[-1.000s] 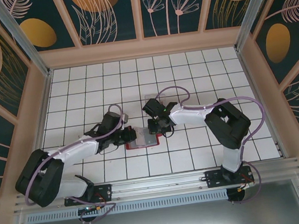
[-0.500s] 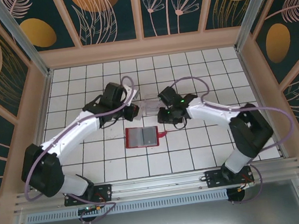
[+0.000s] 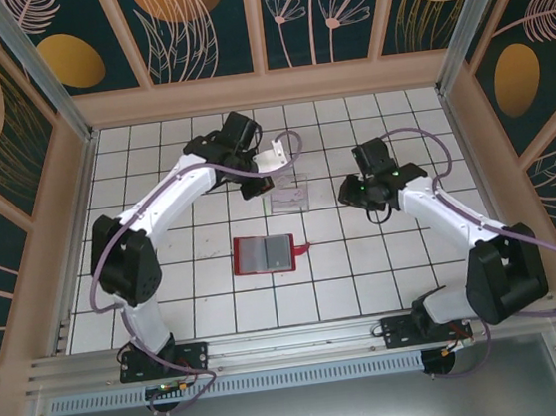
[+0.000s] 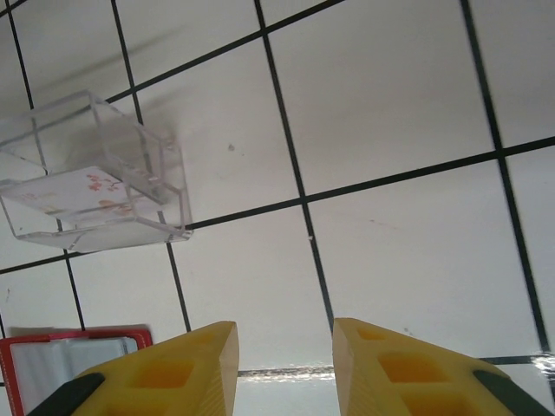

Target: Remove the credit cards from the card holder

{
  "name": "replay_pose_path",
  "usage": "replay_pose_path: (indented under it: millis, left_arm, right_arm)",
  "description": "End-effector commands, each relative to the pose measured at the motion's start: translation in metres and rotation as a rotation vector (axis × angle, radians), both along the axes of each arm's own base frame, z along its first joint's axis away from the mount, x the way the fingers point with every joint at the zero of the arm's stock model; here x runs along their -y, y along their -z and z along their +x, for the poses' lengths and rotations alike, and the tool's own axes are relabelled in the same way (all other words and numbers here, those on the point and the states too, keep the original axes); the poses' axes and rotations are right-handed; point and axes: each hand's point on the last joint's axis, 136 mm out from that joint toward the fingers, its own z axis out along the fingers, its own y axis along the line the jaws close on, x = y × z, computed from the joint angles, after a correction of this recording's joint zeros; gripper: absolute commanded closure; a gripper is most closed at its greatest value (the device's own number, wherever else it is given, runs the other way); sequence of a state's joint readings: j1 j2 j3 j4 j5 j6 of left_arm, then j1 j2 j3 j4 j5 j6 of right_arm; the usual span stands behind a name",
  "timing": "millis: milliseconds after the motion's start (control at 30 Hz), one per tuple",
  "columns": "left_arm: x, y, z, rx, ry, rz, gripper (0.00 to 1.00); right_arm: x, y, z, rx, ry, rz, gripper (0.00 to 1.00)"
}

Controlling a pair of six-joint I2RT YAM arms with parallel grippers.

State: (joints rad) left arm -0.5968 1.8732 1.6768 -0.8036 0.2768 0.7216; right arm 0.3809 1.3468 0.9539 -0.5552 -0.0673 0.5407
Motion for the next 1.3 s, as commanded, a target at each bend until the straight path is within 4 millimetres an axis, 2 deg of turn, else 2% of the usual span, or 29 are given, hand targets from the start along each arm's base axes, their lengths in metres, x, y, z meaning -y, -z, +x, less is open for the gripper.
replay_pose_path:
  millis: [0, 233, 400, 867, 1033, 1267]
  left_arm:
    - [0.000, 0.014, -0.009, -0.029, 0.183, 0.096, 1.00]
    - [0.022, 0.037, 0.008, -0.078, 0.253, 0.148, 1.00]
    - [0.038, 0.048, 0.004, -0.123, 0.303, 0.156, 1.00]
    - [0.038, 0.091, 0.009, -0.184, 0.288, 0.257, 1.00]
    - [0.037, 0.094, 0.014, -0.179, 0.255, 0.279, 1.00]
    - [0.031, 0.081, 0.020, -0.139, 0.233, 0.315, 1.00]
  right_arm:
    - [0.016, 0.004, -0.012, -0.020, 0.008, -0.041, 0.65]
    - [0.025, 0.009, -0.017, -0.032, 0.033, -0.031, 0.65]
    - [0.026, 0.012, -0.017, -0.039, 0.036, -0.024, 0.65]
    - [0.029, 0.018, -0.021, -0.054, 0.036, -0.018, 0.65]
    - [0.027, 0.019, -0.022, -0.058, 0.037, -0.008, 0.65]
    - [0.026, 0.020, -0.022, -0.061, 0.032, -0.002, 0.66]
